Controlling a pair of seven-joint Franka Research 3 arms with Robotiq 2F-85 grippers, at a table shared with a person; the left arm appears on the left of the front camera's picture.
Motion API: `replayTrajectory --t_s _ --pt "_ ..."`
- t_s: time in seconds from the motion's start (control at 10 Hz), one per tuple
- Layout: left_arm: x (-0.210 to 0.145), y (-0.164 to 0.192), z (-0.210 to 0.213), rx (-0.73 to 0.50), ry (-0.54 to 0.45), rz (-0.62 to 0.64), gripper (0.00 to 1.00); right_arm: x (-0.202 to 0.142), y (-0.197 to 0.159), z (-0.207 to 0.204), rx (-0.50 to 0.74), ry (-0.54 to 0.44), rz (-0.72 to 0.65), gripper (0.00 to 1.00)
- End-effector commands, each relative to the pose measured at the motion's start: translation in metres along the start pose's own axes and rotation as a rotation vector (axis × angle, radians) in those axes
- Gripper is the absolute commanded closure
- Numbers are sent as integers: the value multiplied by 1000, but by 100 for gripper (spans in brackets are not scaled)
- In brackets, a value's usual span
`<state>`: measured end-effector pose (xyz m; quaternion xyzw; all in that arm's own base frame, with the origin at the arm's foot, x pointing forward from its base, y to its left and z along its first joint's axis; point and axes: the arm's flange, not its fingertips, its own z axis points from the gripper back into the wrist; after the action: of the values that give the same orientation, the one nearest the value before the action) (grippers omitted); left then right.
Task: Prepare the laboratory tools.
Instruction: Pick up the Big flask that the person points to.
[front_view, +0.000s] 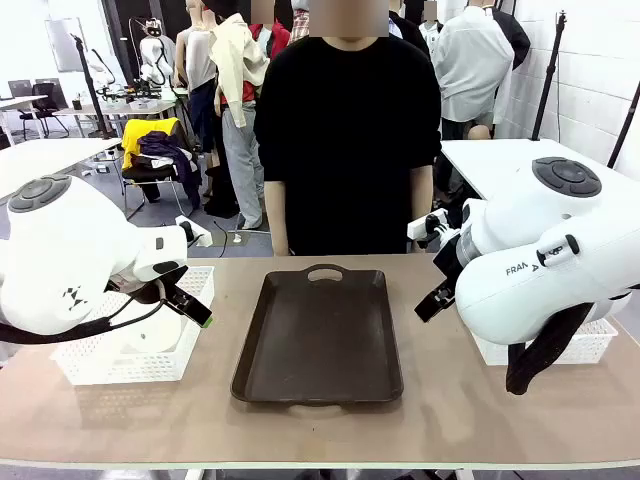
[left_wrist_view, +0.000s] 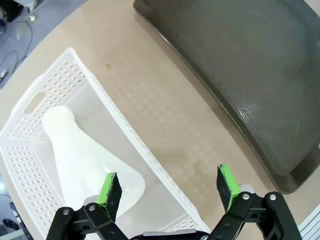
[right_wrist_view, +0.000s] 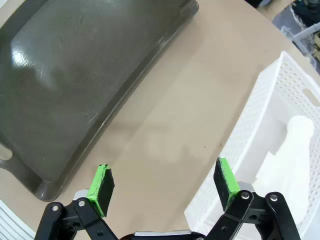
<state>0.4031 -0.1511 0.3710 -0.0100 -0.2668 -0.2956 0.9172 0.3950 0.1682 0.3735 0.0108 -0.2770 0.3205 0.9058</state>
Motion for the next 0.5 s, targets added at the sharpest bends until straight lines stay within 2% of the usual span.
replayTrajectory --t_s 0.0,0.4 --pt "0 0 0 0 -1 0 0 0 0 0 0 0 0 0" --pt "0 0 0 0 -1 0 0 0 0 0 0 0 0 0"
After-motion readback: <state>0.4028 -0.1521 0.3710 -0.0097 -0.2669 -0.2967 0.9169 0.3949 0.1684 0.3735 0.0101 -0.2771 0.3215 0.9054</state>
